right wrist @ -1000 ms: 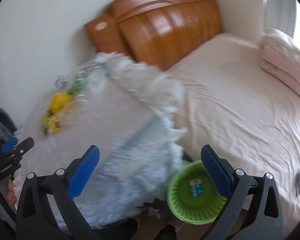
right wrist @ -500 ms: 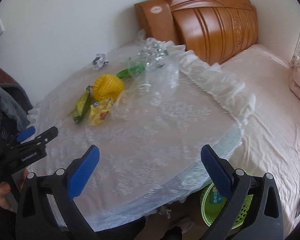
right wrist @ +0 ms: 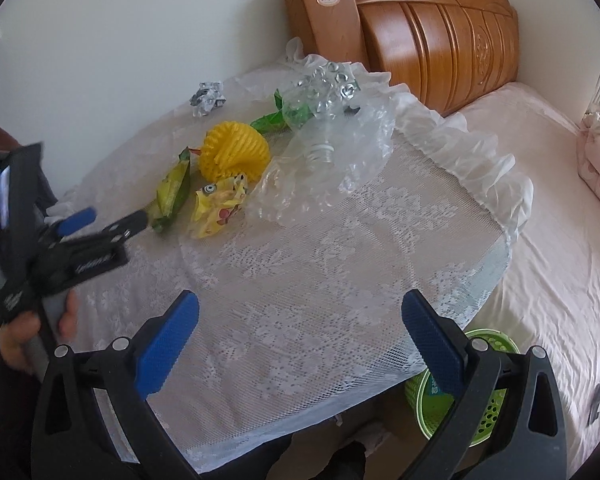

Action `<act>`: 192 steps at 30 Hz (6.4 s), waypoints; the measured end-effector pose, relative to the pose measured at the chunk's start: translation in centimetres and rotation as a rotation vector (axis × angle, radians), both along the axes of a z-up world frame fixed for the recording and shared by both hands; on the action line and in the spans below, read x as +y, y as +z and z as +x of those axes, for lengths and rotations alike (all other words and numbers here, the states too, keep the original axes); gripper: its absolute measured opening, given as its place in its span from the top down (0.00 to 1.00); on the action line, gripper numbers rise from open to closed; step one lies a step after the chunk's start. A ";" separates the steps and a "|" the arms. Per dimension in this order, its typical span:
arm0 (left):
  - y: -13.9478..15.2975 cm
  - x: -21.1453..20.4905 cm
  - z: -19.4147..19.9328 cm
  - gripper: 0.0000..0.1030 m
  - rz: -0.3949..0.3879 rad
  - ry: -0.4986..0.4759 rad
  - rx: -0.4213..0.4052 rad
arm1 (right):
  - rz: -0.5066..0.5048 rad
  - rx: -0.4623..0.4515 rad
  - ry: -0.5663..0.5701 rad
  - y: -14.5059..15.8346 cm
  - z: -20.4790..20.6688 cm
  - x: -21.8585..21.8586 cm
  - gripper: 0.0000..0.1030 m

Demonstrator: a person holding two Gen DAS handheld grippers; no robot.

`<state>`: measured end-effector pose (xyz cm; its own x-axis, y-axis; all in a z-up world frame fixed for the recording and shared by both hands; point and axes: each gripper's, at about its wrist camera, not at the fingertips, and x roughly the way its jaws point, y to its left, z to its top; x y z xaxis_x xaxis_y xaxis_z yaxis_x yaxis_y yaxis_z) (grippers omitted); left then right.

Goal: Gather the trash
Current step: 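Grasp the green snack pouch with the left tool while the right tool grasps the yellow cartoon wrapper, then carry the wrapper to the wastebasket and release it from the right tool, then release the green pouch into the wastebasket with the left tool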

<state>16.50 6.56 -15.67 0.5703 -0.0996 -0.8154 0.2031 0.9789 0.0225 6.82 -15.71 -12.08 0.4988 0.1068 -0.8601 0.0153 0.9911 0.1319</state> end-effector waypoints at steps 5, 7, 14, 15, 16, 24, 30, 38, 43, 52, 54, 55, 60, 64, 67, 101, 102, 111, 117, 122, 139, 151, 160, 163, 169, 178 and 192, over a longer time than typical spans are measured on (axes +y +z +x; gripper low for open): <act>-1.6 -0.6 3.1 0.08 0.009 -0.034 0.019 | -0.006 0.010 -0.017 -0.4 0.3 0.7 0.02; -2.4 -0.8 3.9 0.08 0.017 -0.027 0.003 | -0.007 0.017 -0.025 -0.7 0.4 0.9 0.02; -4.8 -1.2 4.9 0.19 -0.010 0.002 0.013 | -0.013 0.038 -0.043 -1.4 0.6 1.2 0.02; -5.1 -1.3 4.9 0.21 -0.010 0.003 0.015 | -0.015 0.039 -0.044 -1.5 0.6 1.2 0.02; -5.2 -1.3 5.0 0.21 -0.010 0.005 0.013 | -0.018 0.041 -0.045 -1.5 0.7 1.2 0.02; -5.4 -1.6 5.3 0.31 0.048 0.023 -0.037 | -0.024 0.044 -0.047 -1.6 0.7 1.3 0.02; -5.4 -1.7 5.3 0.31 0.056 0.041 -0.050 | -0.025 0.044 -0.040 -1.7 0.7 1.4 0.02; -5.6 -1.5 5.3 0.23 0.053 0.066 -0.041 | -0.023 0.042 -0.038 -1.7 0.5 1.5 0.02; -5.8 -1.1 5.4 0.19 0.044 0.085 -0.033 | -0.021 0.039 -0.040 -1.6 0.3 1.3 0.02; -6.1 -0.9 5.5 0.06 0.040 0.101 -0.014 | -0.020 0.035 -0.042 -1.5 0.2 1.2 0.02; -6.2 -0.9 5.5 0.06 0.042 0.101 -0.015 | -0.019 0.037 -0.044 -1.5 0.1 1.1 0.02; -6.2 -0.9 5.5 0.06 0.043 0.100 -0.015 | -0.019 0.038 -0.044 -1.6 0.1 1.1 0.02; -6.2 -0.9 5.5 0.06 0.041 0.101 -0.015 | -0.017 0.042 -0.048 -1.7 0.1 0.9 0.02; -6.0 -0.8 5.3 0.09 0.037 0.102 -0.020 | -0.015 0.044 -0.048 -1.9 0.1 0.9 0.02; -5.6 -1.0 4.9 0.26 0.048 0.110 -0.040 | -0.014 0.045 -0.052 -2.0 0.1 0.9 0.02; 3.5 4.5 -4.4 0.58 -0.055 0.095 -0.120 | 0.210 0.117 -0.061 -7.8 11.5 7.7 0.66; 3.5 4.4 -4.6 0.58 -0.057 0.091 -0.117 | 0.220 0.117 -0.055 -7.8 11.7 7.7 0.66; 4.9 4.7 -6.4 0.58 -0.053 0.096 -0.135 | 0.406 0.118 0.054 -6.7 10.0 8.1 0.72; 6.1 2.7 -8.2 0.58 -0.054 0.045 -0.130 | 0.413 0.091 0.123 -3.9 6.1 6.5 0.72; 7.4 -2.5 -9.9 0.58 -0.097 -0.075 -0.125 | 0.278 0.038 0.087 -1.0 0.8 1.1 0.72; 6.1 -28.1 -17.5 0.58 -0.109 -0.595 -0.045 | 0.078 -0.022 -0.488 0.3 -16.9 -24.8 0.72; 1.3 -39.3 -20.9 0.58 -0.070 -0.763 0.081 | 0.098 0.005 -0.589 -1.8 -21.7 -31.1 0.70; 0.8 -41.0 -22.2 0.21 -0.074 -0.800 0.076 | 0.106 0.021 -0.587 -2.5 -22.3 -33.1 0.70; 1.1 -41.0 -22.4 0.11 -0.066 -0.803 0.049 | 0.110 0.025 -0.585 -2.8 -22.3 -33.6 0.70; 1.7 -40.0 -21.6 0.08 -0.066 -0.757 0.039 | 0.111 0.032 -0.579 -3.1 -21.9 -33.7 0.70; 3.3 -36.0 -19.8 0.08 -0.089 -0.664 0.026 | 0.126 0.096 -0.544 -6.5 -19.5 -31.9 0.68; 4.5 -29.0 -16.8 0.08 -0.101 -0.518 0.011 | 0.076 0.162 -0.522 -8.8 -15.0 -27.2 0.02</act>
